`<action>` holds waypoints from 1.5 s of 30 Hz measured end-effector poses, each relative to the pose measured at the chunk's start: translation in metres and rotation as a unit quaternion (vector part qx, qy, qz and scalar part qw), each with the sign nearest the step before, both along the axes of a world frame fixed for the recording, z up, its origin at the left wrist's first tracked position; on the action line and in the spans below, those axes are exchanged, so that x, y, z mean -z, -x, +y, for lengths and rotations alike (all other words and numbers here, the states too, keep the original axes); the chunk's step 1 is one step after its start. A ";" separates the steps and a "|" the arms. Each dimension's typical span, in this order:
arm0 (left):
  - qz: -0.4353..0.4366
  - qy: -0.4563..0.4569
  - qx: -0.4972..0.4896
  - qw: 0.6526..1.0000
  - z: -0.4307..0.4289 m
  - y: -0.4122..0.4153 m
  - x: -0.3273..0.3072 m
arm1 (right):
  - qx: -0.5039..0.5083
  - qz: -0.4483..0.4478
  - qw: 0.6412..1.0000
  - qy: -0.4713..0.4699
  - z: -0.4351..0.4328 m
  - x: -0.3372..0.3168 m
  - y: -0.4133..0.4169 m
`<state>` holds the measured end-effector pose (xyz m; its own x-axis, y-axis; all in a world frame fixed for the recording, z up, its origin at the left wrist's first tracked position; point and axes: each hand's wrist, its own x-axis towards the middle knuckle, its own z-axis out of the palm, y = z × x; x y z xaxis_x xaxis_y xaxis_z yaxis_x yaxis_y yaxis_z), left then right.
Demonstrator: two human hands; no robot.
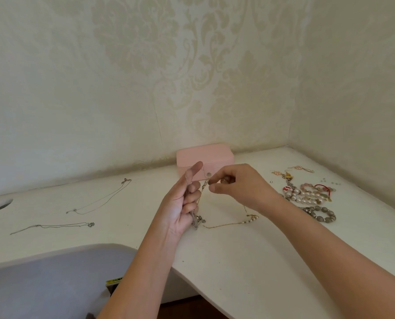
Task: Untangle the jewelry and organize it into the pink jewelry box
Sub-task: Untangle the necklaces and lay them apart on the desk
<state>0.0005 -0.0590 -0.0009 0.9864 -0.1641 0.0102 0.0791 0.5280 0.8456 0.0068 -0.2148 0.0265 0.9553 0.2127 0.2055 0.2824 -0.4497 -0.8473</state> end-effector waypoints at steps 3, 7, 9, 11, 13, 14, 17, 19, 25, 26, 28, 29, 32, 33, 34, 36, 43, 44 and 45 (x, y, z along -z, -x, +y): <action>-0.007 -0.020 0.021 1.000 -0.002 0.001 0.000 | -0.023 0.001 1.000 0.012 0.002 0.002 0.002; 0.007 0.005 0.036 0.999 -0.003 -0.001 0.000 | -0.016 -0.005 0.998 0.054 0.005 0.003 0.003; 0.013 0.014 0.034 0.999 -0.001 -0.002 0.001 | -0.009 -0.008 0.997 0.071 0.002 -0.001 0.003; 0.019 0.013 0.028 0.999 0.000 -0.002 0.001 | 0.004 -0.008 0.998 0.067 -0.004 -0.007 0.004; 0.030 0.014 0.026 0.999 0.000 -0.003 0.001 | 0.016 -0.008 0.999 0.045 -0.012 -0.013 0.004; 0.037 0.014 0.028 0.999 0.000 -0.003 0.002 | 0.016 -0.003 0.999 0.028 -0.016 -0.016 0.005; 0.058 0.015 0.028 0.998 0.001 -0.005 0.003 | -0.030 0.031 0.996 -0.077 -0.023 -0.026 0.009; 0.062 0.021 0.015 0.998 0.001 -0.006 0.003 | -0.071 0.051 0.980 -0.177 -0.029 -0.033 0.009; 0.086 0.094 -0.017 0.992 0.004 -0.013 0.008 | -0.105 0.067 0.925 -0.360 -0.048 -0.045 0.007; 0.095 0.108 -0.013 0.990 0.004 -0.014 0.009 | -0.105 0.059 0.917 -0.380 -0.050 -0.046 0.007; 0.110 0.110 0.000 0.988 0.003 -0.016 0.010 | -0.101 0.042 0.897 -0.428 -0.056 -0.048 0.006; 0.113 0.098 0.005 0.989 0.001 -0.016 0.011 | -0.098 0.034 0.888 -0.448 -0.058 -0.050 0.005; 0.092 0.014 0.012 0.996 -0.004 -0.016 0.012 | -0.080 0.009 0.875 -0.477 -0.065 -0.052 0.005; 0.073 -0.029 0.016 0.997 -0.006 -0.015 0.012 | -0.075 0.002 0.872 -0.484 -0.067 -0.052 0.005; 0.051 -0.069 0.028 0.996 -0.008 -0.014 0.011 | -0.070 -0.005 0.868 -0.492 -0.069 -0.053 0.005; 0.011 -0.141 0.059 0.988 -0.012 -0.009 0.010 | -0.061 -0.018 0.859 -0.508 -0.074 -0.054 0.004; -0.041 -0.318 0.083 0.944 -0.014 -0.001 0.003 | -0.011 -0.050 0.846 -0.531 -0.088 -0.056 0.005; -0.030 -0.307 0.080 0.948 -0.013 -0.003 0.004 | -0.010 -0.053 0.847 -0.529 -0.089 -0.057 0.005; -0.018 -0.287 0.077 0.955 -0.012 -0.005 0.003 | -0.011 -0.055 0.847 -0.528 -0.089 -0.057 0.005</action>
